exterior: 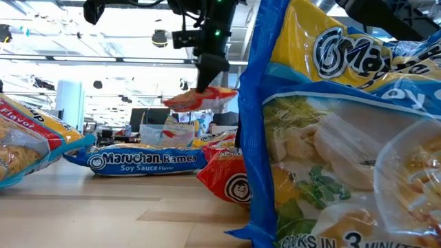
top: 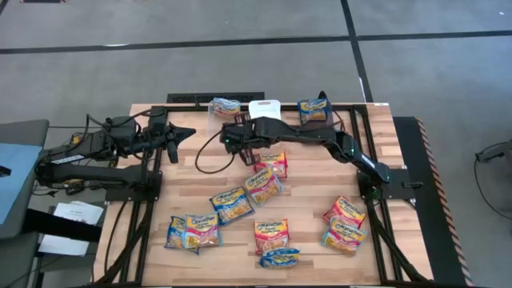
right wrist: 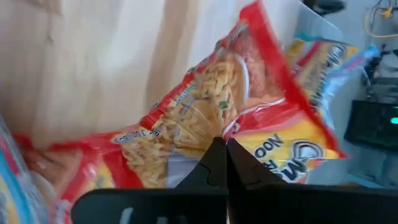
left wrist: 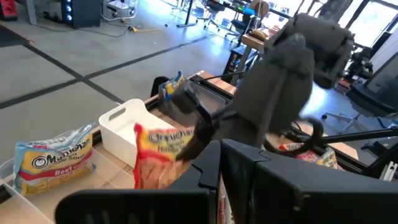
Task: Sort Maruchan noodles
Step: Put the orange bag into the white bin
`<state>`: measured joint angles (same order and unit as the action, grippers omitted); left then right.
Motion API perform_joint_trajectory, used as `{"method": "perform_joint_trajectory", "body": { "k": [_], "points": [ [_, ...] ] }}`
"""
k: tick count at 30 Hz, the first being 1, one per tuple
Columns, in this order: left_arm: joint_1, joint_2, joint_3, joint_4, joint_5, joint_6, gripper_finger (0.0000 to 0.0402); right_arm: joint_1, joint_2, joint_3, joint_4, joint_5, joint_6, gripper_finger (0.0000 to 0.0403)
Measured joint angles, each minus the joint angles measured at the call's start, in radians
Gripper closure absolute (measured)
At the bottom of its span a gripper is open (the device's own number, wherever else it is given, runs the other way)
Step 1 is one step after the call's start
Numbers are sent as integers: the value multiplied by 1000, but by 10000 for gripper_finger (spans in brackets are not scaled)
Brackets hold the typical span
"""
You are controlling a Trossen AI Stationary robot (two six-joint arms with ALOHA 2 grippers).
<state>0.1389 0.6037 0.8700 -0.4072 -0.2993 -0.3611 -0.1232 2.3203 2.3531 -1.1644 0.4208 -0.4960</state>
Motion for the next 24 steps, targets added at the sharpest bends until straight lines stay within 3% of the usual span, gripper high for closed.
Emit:
{"method": "perform_joint_trajectory", "body": {
  "k": [12,24],
  "points": [
    [0,0,0,3,-27,46,401,-109,-19,0,-10,73,-139,400],
    [0,0,0,3,-72,115,401,-255,-44,-6,-16,78,-228,400]
  ]
}}
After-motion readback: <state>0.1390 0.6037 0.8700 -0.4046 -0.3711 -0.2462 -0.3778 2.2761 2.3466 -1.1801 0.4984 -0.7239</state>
